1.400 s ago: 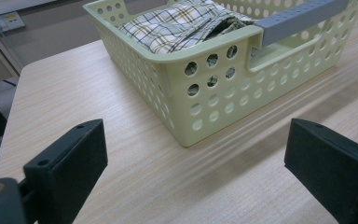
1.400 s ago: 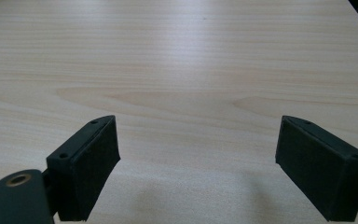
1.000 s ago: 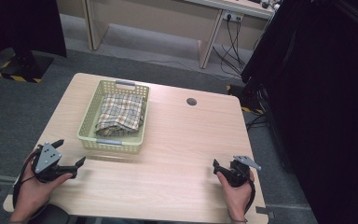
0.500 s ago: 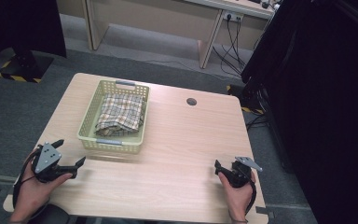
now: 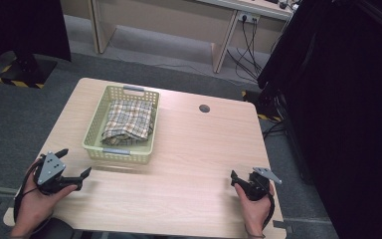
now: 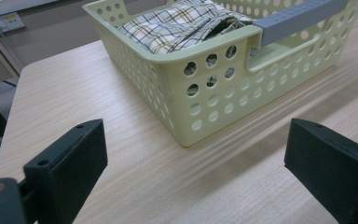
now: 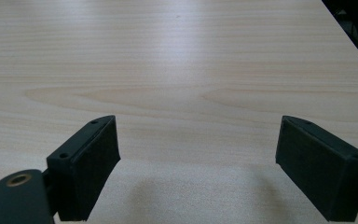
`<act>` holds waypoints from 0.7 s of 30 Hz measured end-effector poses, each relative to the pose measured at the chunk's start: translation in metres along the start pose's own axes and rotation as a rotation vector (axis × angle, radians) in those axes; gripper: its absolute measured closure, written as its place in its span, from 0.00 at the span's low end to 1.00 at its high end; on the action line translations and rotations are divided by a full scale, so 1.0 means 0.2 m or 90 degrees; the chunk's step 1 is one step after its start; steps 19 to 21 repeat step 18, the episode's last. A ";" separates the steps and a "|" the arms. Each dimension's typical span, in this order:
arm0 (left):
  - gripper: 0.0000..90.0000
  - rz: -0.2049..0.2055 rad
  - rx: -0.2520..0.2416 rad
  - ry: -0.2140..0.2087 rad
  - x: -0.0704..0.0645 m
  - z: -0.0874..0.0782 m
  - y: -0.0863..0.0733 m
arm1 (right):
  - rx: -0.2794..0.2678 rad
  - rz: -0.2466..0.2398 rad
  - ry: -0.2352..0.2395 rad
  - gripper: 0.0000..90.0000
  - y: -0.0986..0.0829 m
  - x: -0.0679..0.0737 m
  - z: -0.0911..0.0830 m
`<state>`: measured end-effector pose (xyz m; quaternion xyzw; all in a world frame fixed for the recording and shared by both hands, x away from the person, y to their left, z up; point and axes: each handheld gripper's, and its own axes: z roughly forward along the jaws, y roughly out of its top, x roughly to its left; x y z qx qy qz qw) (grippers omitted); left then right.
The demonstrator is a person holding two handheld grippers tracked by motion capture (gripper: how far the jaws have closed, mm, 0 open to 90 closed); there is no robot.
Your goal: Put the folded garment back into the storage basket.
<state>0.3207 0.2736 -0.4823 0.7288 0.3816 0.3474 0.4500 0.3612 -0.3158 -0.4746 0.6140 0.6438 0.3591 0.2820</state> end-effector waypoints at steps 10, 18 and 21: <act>0.06 -0.001 0.000 -0.001 0.00 0.00 0.00 | -0.006 0.005 -0.002 0.15 0.00 0.00 0.00; 0.06 -0.003 0.000 -0.001 0.00 0.00 0.00 | -0.003 0.004 0.001 0.15 0.00 0.00 -0.01; 0.06 -0.003 0.000 -0.001 0.00 0.00 0.00 | -0.003 0.004 0.001 0.15 0.00 0.00 -0.01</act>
